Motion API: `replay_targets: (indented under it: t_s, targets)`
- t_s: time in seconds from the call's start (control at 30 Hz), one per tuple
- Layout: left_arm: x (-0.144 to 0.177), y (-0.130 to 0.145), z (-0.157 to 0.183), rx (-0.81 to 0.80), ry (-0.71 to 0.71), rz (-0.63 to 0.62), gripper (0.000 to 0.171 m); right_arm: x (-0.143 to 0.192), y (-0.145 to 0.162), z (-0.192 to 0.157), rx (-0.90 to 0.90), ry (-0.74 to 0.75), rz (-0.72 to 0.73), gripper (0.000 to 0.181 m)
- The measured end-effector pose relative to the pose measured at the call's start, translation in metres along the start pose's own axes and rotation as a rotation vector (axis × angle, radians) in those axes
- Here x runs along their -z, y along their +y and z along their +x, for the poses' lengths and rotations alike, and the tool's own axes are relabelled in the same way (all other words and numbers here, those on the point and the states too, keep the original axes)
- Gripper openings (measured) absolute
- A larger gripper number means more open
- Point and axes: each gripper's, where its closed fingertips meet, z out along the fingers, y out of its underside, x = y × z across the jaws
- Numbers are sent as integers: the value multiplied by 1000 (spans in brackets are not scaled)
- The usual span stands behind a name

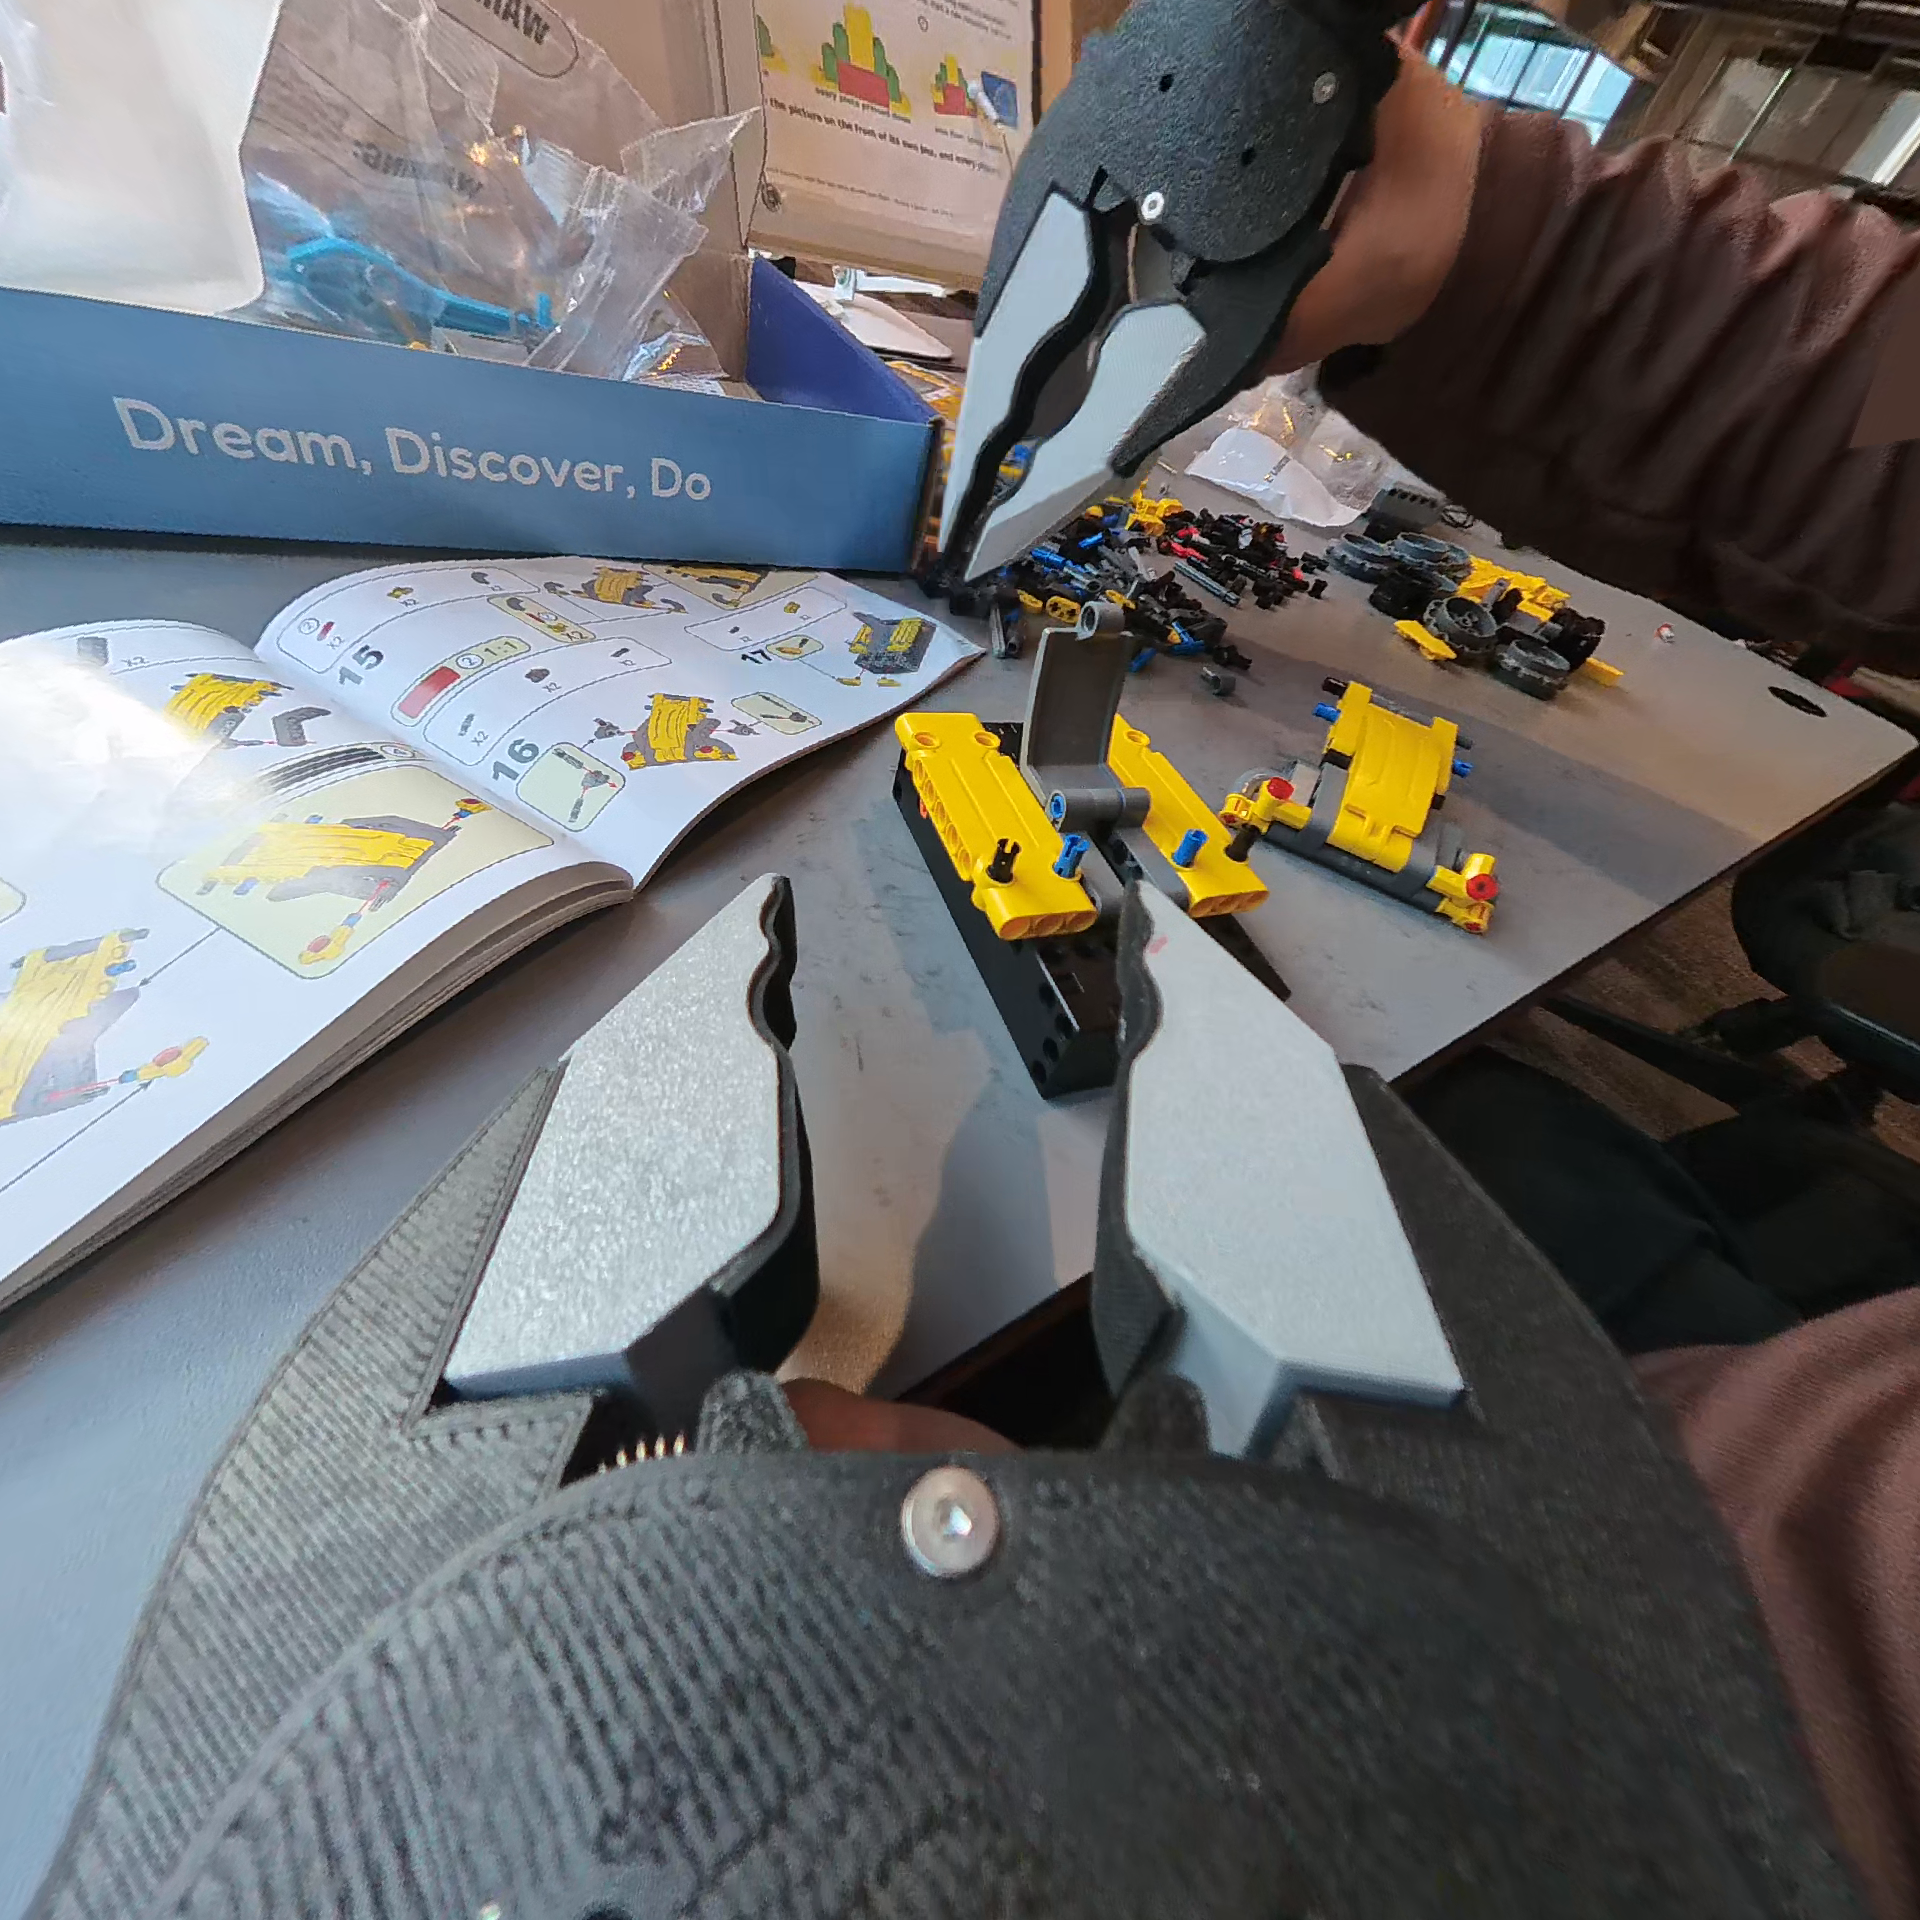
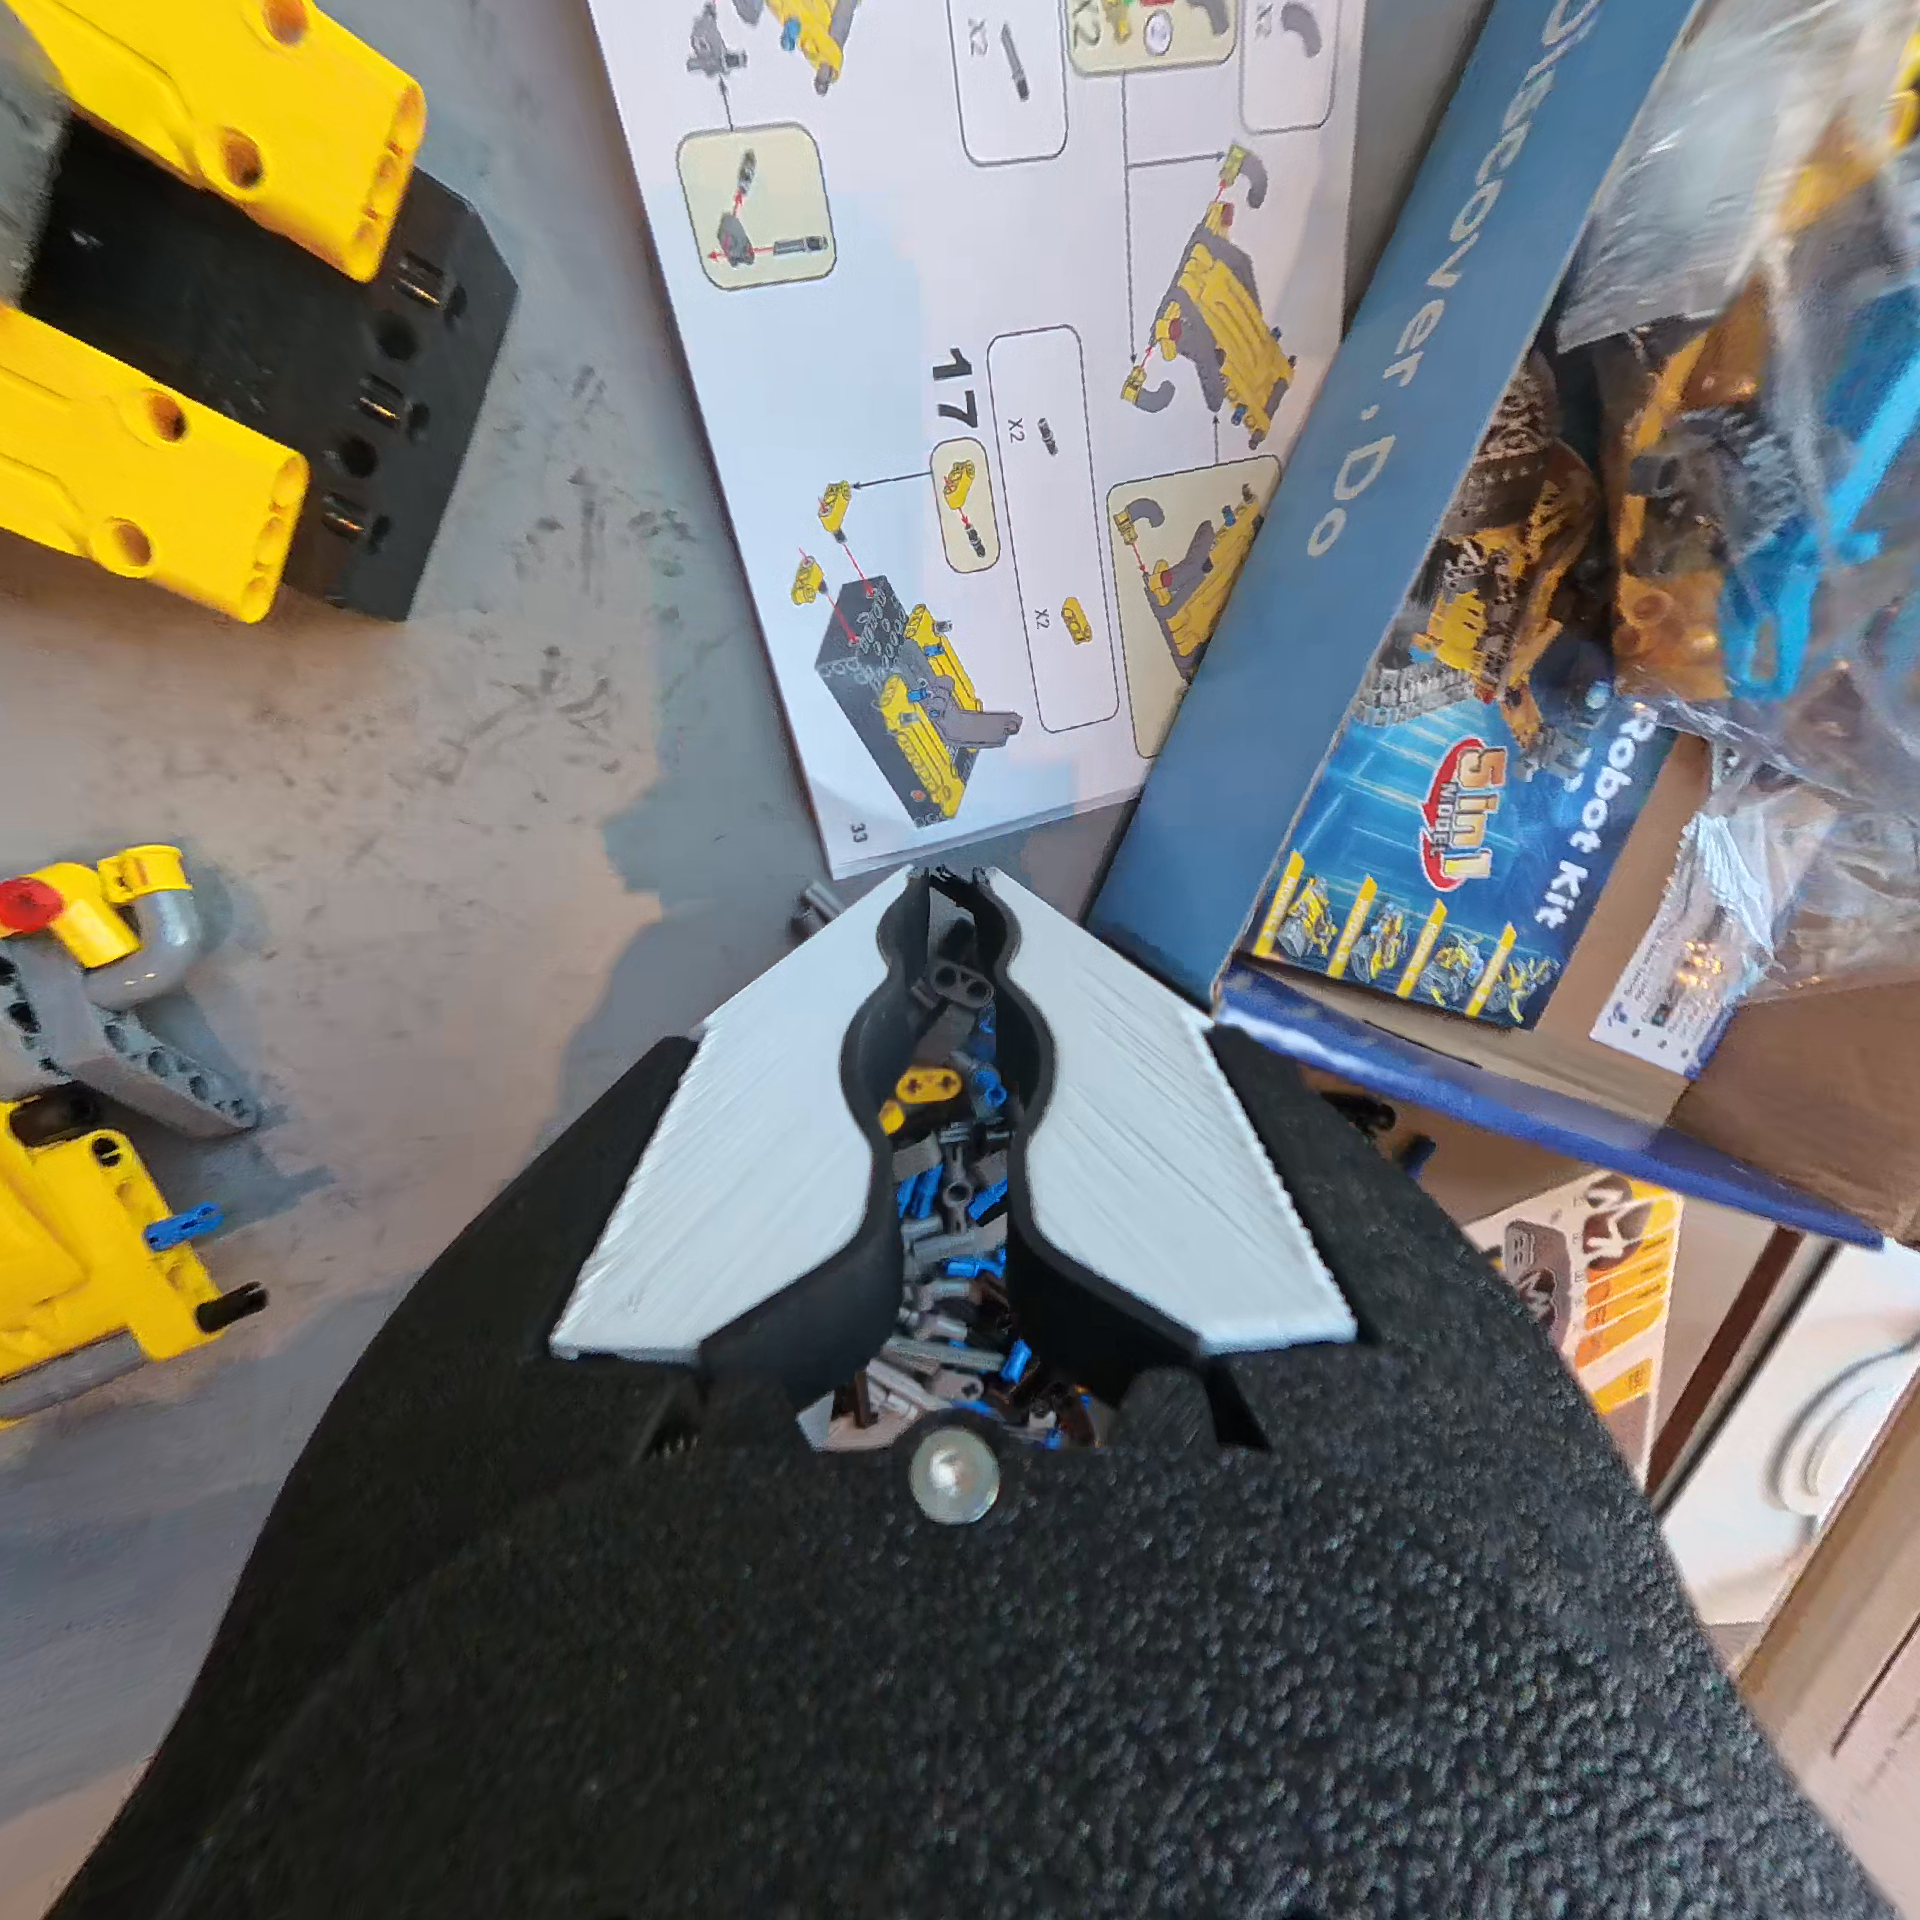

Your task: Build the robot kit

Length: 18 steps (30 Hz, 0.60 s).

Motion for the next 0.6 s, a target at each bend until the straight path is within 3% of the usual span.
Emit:
replay_targets:
  t_s: [0.23, 0.47, 0.6]
  targets:
    - [0, 1, 3, -18, 2, -3, 60, 36, 13, -18, -87, 92, 65, 8]
    - [0, 1, 6, -33, 1, -1, 60, 82, 71, -47, -318, 195, 96, 8]
    - [-2, 3, 10, -32, 13, -7, 60, 77, 98, -76, -459, 181, 131, 8]
